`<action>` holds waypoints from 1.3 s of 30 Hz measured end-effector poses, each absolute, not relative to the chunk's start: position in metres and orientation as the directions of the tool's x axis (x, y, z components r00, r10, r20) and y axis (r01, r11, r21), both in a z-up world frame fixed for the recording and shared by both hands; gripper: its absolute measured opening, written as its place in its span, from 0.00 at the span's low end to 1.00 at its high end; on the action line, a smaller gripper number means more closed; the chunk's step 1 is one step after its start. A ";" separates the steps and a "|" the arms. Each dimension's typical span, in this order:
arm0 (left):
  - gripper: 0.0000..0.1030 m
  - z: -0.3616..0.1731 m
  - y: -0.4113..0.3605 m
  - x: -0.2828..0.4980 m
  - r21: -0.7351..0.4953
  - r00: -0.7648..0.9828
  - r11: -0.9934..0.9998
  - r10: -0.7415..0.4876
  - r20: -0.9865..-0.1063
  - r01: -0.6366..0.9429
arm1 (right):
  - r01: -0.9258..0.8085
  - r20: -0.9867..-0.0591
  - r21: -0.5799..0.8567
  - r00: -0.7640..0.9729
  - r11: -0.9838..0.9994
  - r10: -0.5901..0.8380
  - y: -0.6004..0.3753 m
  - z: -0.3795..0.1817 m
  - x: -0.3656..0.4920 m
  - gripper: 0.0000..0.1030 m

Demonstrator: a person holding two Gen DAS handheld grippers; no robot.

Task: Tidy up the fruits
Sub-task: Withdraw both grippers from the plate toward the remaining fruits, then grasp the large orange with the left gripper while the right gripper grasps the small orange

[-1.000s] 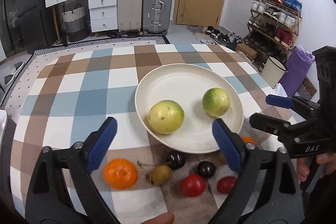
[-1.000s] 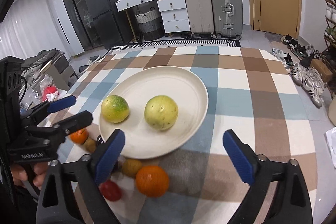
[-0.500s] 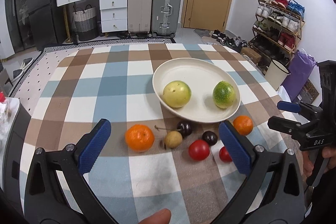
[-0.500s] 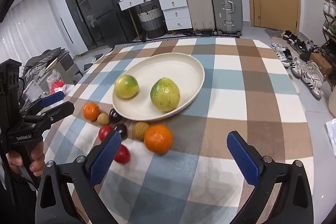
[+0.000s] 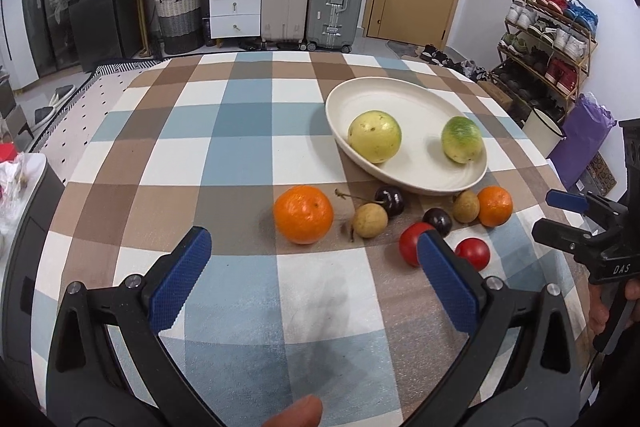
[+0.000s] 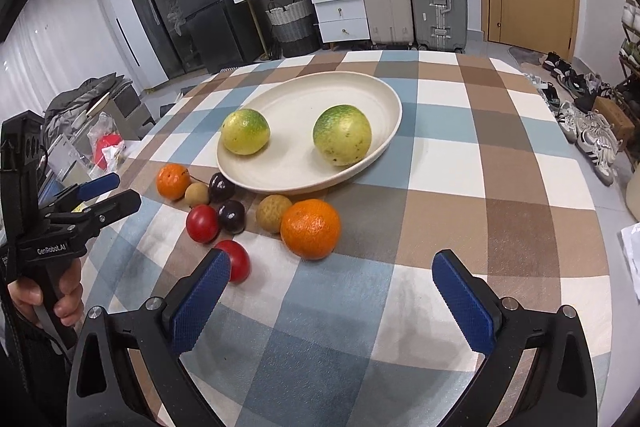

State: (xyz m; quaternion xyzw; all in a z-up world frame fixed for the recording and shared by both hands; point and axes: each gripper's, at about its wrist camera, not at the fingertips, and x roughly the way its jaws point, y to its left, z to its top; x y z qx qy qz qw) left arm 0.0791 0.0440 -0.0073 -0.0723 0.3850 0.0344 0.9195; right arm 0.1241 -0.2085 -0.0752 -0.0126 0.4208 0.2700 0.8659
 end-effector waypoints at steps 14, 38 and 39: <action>1.00 -0.033 0.069 0.092 -0.088 0.665 0.979 0.059 -0.745 -0.185 | -0.493 -0.787 0.149 0.465 0.857 0.404 -0.190 -0.101 0.133 1.00; 1.00 -0.054 0.067 0.143 -0.011 0.613 0.990 0.078 -0.786 -0.140 | -0.526 -0.799 0.065 0.482 0.848 0.360 -0.176 -0.103 0.153 0.98; 1.00 -0.053 0.066 0.143 -0.007 0.614 0.991 0.078 -0.785 -0.135 | -0.528 -0.799 0.063 0.482 0.847 0.360 -0.175 -0.103 0.152 0.98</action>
